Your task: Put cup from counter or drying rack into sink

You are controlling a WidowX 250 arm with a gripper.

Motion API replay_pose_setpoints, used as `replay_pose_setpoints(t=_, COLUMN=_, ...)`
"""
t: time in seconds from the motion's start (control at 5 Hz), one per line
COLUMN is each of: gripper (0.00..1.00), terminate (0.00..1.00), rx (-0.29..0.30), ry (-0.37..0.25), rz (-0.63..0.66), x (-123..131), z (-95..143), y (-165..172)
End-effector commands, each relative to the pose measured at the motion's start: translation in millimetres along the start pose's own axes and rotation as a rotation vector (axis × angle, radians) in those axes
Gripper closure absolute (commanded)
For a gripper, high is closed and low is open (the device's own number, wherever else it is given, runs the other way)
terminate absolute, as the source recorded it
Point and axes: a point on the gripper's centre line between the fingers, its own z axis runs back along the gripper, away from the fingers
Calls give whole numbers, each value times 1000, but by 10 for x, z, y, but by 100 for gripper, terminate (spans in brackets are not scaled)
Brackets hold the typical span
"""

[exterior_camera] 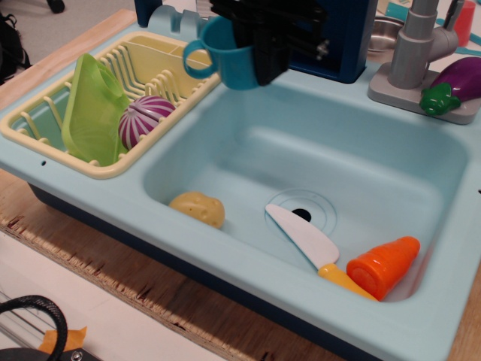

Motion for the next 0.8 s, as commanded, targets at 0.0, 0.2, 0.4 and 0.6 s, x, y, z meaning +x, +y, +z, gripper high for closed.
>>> replay_pose_setpoints(t=0.0, gripper=100, terminate=0, rx=-52, ry=-33, rz=-12, x=-2, z=-93, y=-230)
replay_pose_setpoints(t=0.2, gripper=0, terminate=0, rx=-95, ry=-8, rz=-36, x=33, z=-198, y=-280)
replay_pose_setpoints(t=0.4, gripper=0, terminate=0, rx=-95, ry=-8, rz=-36, x=33, z=-198, y=-280)
replay_pose_setpoints(t=0.6, gripper=0, terminate=100, rx=-95, ry=-8, rz=-36, x=33, z=-198, y=-280)
